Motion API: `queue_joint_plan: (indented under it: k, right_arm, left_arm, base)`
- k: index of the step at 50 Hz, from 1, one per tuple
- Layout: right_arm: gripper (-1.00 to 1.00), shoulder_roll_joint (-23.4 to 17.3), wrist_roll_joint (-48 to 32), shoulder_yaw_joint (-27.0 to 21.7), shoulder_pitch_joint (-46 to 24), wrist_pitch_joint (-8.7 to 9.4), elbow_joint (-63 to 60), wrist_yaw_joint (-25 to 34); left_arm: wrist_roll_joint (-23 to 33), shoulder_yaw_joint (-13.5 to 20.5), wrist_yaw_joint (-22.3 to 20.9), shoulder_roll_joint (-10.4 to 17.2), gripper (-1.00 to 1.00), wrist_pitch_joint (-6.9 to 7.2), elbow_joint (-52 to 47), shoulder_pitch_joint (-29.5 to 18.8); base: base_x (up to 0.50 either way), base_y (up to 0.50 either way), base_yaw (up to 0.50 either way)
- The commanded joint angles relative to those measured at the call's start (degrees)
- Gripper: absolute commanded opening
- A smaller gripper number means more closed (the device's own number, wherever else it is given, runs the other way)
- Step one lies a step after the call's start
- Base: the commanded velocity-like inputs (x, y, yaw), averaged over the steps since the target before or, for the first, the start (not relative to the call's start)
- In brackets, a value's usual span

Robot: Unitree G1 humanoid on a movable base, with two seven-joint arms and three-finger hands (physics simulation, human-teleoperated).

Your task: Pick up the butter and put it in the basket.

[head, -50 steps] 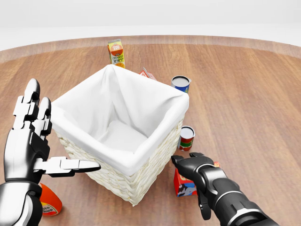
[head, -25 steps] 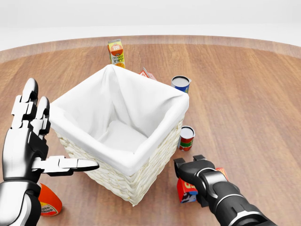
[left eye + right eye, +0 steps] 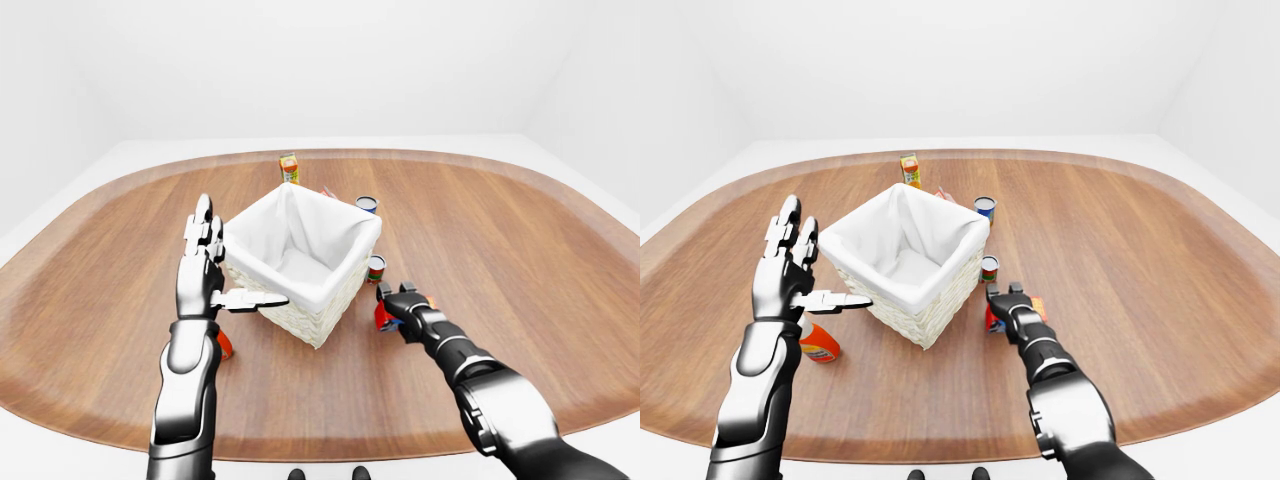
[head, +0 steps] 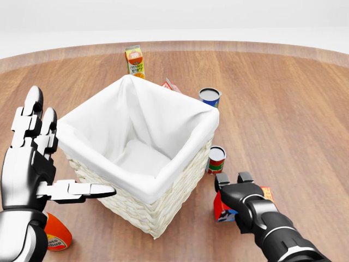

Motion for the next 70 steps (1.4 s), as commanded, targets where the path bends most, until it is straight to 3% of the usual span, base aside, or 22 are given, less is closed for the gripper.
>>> queue_joint_plan:
  k: [1,8,15,33,44,64,70]
  right_arm:
    - [-1.00,-3.9,6.4,-1.5,-0.6,0.00,-2.8,-3.0]
    - [-1.00,-9.2,9.6,-2.0,3.1,0.00,-4.3,-5.1]
    - [-1.00,-11.4,13.3,-3.2,4.1,0.00,-6.6,-3.8]
    - [-1.00,-14.9,31.3,-11.3,3.8,0.00,-27.6,12.0]
    - [-1.00,-13.2,43.3,-13.5,-0.1,0.00,-43.0,18.8]
    - [-1.00,-9.3,47.3,-11.7,-8.4,0.00,-58.9,22.8]
    - [-1.00,-7.7,48.2,-11.1,-10.0,1.39,-60.2,22.9]
  left_arm:
    - [0.0,0.0,0.0,-0.1,1.00,0.00,-0.6,0.0]
    - [-0.2,0.2,0.0,0.0,1.00,0.00,-1.2,0.0]
    - [-0.5,0.4,-0.1,0.1,1.00,0.00,-2.0,-0.1]
    - [-0.9,1.0,-0.3,0.6,1.00,0.00,-2.7,-0.8]
    - [-0.8,1.0,-0.2,0.5,1.00,0.00,-3.2,-0.7]
    - [-1.2,1.4,-0.3,0.6,1.00,0.00,-3.5,-0.4]
    - [-1.3,1.4,-0.2,0.6,1.00,0.00,-3.6,-0.3]
  base:
    - [0.00,0.00,0.00]
    - [0.00,0.00,0.00]
    - [0.00,0.00,0.00]
    - [0.00,0.00,0.00]
    - [0.00,0.00,0.00]
    - [0.00,0.00,0.00]
    - [0.00,0.00,0.00]
